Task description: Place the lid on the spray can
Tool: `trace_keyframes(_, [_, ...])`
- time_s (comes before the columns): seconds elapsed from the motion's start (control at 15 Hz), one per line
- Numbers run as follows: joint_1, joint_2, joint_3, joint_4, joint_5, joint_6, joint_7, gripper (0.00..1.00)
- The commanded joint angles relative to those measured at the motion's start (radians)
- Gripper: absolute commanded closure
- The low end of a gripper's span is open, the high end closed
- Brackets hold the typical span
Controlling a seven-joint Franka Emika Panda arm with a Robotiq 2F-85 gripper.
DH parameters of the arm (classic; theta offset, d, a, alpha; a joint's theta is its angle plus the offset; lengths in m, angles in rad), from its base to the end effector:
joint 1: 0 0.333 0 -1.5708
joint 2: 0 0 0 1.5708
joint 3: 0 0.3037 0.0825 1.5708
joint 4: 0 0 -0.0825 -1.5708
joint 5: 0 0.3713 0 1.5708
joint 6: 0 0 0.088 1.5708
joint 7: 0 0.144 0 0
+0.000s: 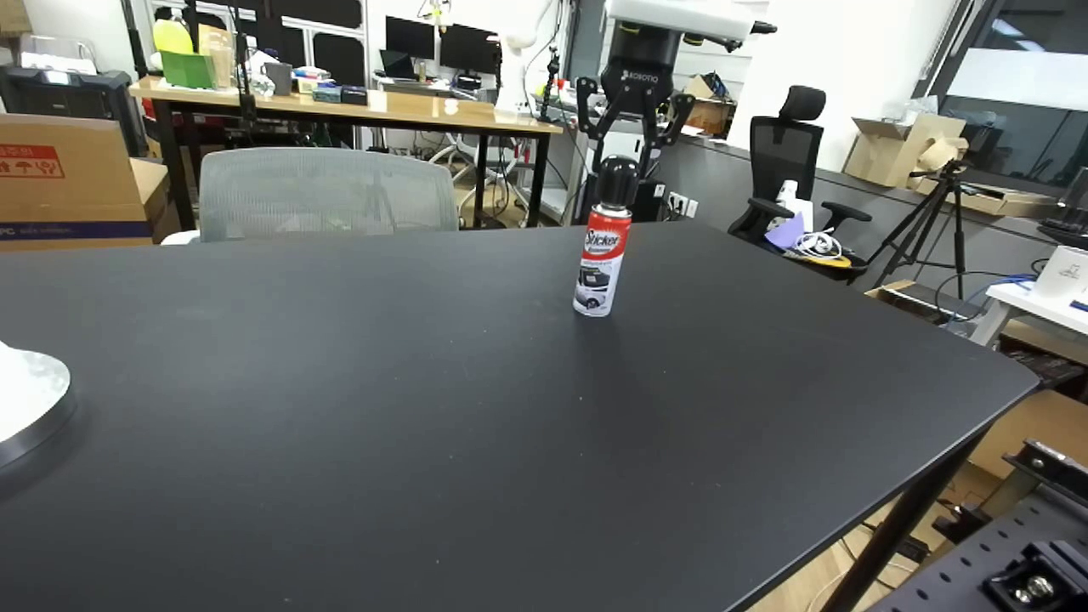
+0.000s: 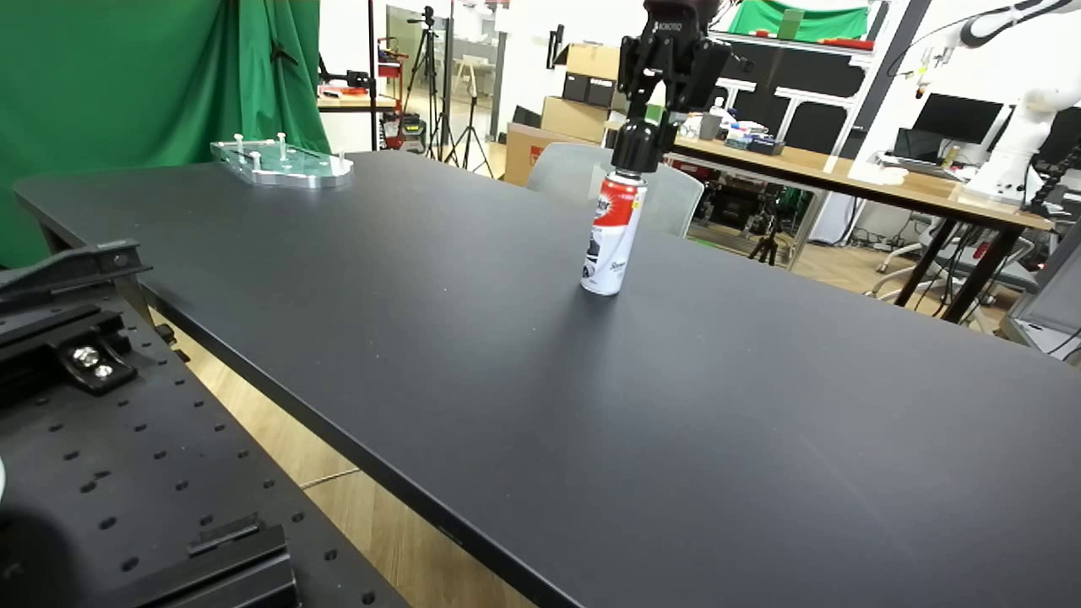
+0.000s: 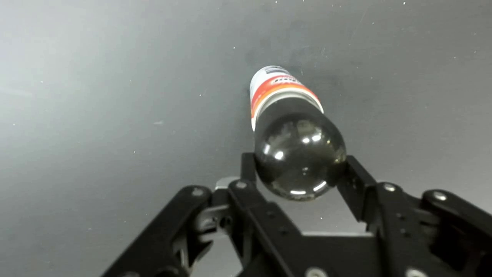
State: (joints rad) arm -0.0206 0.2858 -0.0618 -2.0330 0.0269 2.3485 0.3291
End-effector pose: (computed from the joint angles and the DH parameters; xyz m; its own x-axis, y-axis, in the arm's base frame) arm 0.5835 -0.0467 0.2680 0.9097 -0.4144 0.0280 -0.4143 -0.9101 -0.0120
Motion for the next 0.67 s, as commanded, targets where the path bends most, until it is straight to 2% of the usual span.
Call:
trace_keyframes(0.0, [0.004,0.005,-0.008,0.008,0.009,-0.007,0.006,0.69])
trace_keyframes(0.6, [0.003,0.025,-0.006,0.008,0.024,-0.009,0.002,0.69])
